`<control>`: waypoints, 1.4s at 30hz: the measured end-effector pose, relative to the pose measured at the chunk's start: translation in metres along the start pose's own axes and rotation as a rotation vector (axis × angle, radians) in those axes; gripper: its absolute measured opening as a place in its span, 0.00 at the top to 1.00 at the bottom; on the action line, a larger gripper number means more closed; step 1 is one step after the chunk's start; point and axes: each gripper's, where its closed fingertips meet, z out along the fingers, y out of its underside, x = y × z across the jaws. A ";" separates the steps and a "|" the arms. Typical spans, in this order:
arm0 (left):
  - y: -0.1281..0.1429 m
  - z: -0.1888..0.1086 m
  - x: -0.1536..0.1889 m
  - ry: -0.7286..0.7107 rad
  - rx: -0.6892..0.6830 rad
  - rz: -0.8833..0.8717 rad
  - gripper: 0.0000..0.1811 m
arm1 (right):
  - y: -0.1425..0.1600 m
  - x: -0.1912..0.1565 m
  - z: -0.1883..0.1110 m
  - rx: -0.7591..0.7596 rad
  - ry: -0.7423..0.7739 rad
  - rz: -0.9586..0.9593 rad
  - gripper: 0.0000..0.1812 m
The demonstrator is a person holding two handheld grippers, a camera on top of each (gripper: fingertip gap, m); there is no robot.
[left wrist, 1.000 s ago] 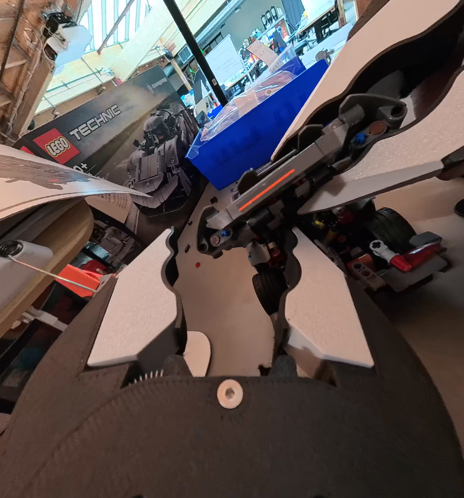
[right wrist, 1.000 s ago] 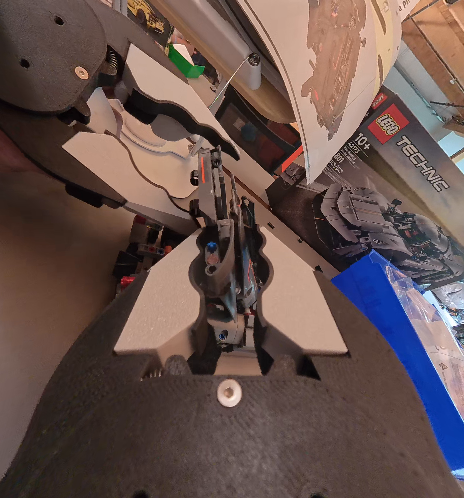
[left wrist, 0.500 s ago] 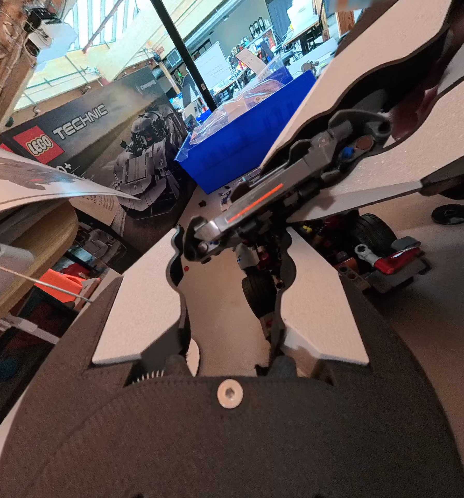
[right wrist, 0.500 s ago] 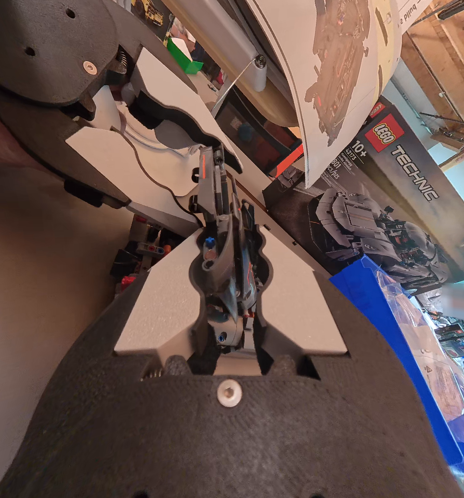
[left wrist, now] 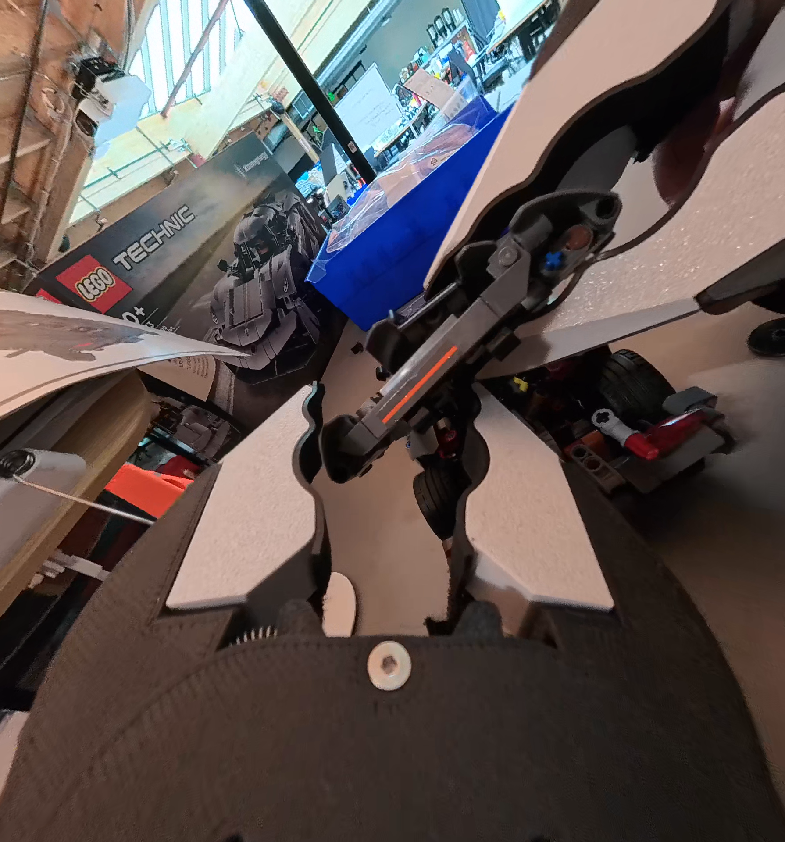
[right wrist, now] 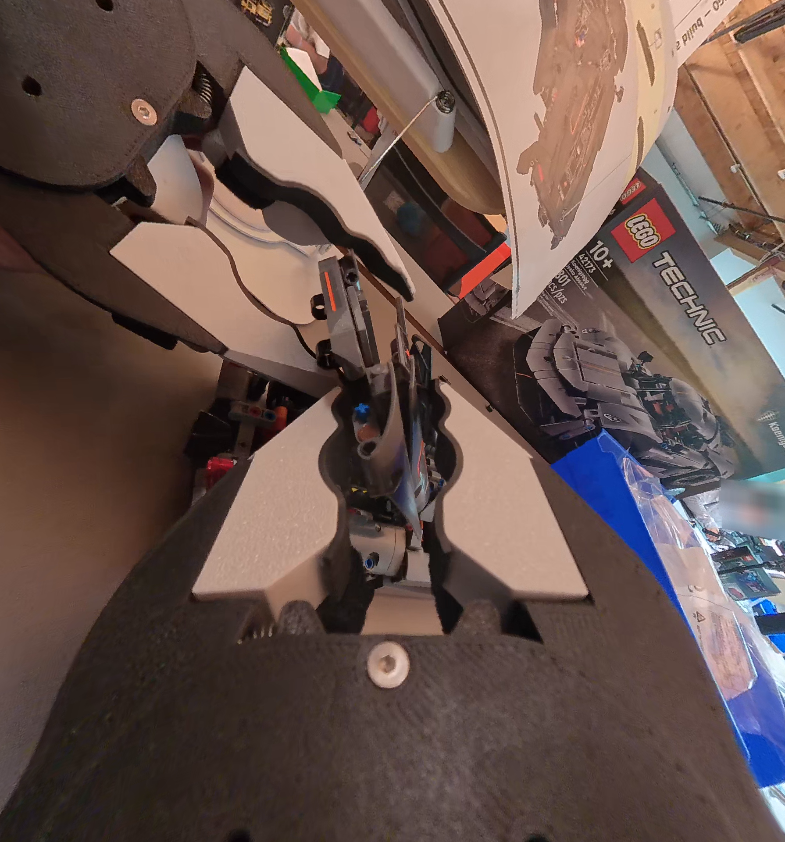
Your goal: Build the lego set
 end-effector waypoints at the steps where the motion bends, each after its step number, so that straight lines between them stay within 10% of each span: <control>1: 0.000 0.000 0.001 -0.002 -0.001 0.012 0.69 | -0.001 0.001 -0.001 0.003 0.004 -0.001 0.82; 42: -0.003 0.007 -0.005 -0.022 -0.059 0.130 0.70 | -0.003 0.001 -0.001 0.092 -0.113 0.250 0.80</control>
